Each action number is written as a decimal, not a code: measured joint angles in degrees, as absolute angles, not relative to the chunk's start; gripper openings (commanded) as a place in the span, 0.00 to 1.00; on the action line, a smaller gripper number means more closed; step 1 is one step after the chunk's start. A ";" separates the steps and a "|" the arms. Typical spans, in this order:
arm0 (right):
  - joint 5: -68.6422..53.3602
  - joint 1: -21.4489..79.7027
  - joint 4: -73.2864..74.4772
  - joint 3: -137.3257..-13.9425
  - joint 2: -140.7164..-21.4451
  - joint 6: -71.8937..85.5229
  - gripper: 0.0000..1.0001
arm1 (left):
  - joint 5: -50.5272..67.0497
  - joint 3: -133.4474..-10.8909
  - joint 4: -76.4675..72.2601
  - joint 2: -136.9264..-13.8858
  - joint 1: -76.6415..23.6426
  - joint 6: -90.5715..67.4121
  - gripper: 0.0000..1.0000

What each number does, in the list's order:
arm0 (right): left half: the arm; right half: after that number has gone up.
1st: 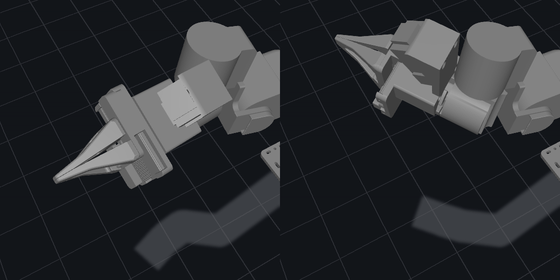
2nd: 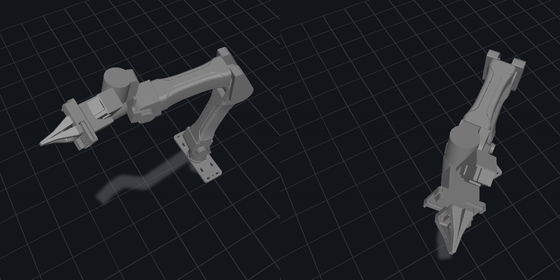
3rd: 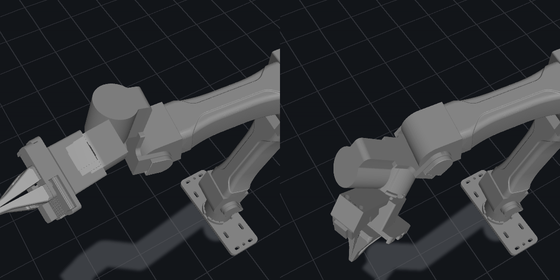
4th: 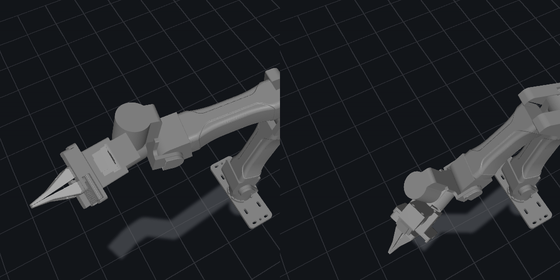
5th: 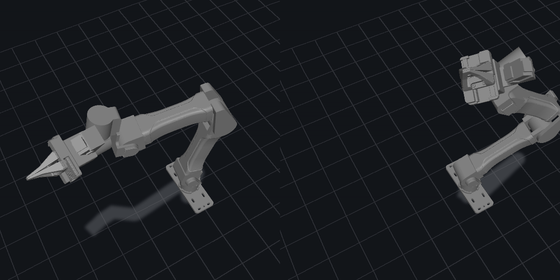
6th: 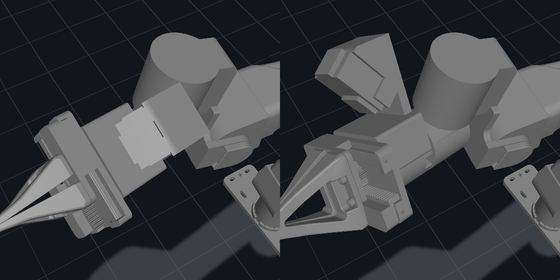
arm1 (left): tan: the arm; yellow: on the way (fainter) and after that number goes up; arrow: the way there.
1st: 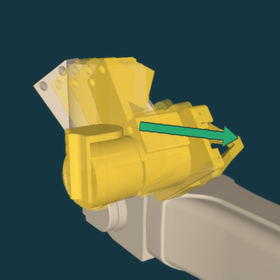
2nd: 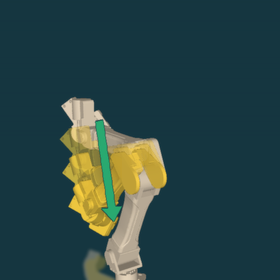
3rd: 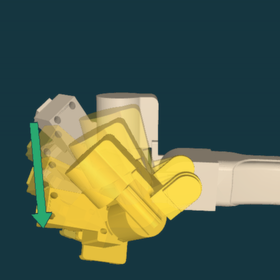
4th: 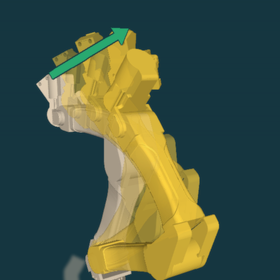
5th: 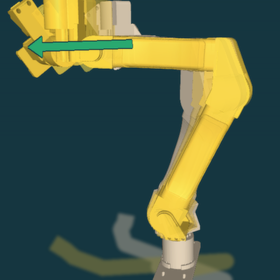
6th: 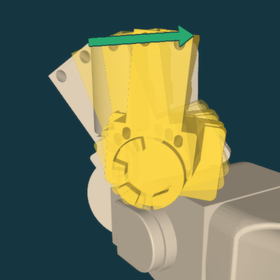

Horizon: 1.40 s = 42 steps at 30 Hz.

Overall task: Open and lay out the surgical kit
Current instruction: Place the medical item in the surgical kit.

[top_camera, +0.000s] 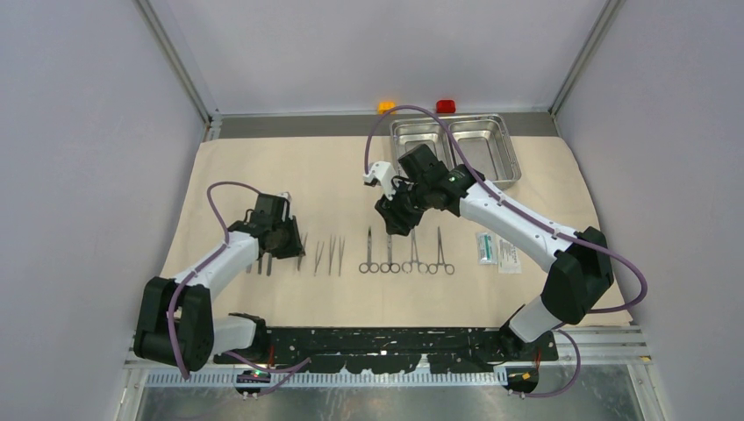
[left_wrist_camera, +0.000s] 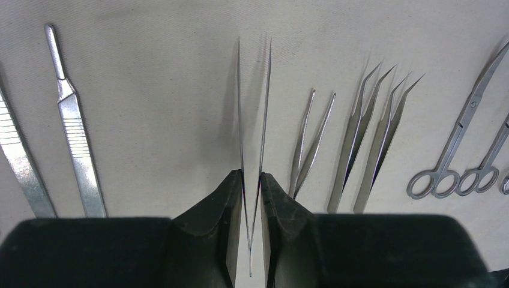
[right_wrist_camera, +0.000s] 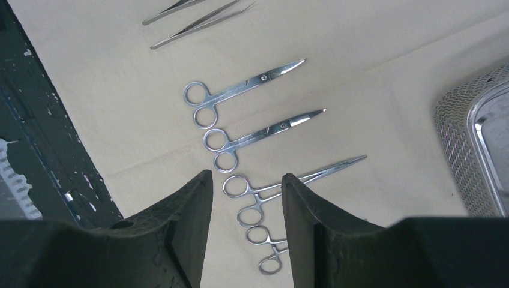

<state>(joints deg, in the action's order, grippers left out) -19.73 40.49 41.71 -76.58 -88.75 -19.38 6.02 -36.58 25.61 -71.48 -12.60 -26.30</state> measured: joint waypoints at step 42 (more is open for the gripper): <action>-19.53 40.49 42.06 -76.58 -88.75 -19.42 0.50 | 6.35 -37.34 26.04 -74.89 -12.58 -24.95 0.29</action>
<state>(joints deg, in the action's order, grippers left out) -19.53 40.49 42.06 -76.58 -88.75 -19.42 6.35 -37.34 26.04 -74.89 -12.58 -24.95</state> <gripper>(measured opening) 0.505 0.288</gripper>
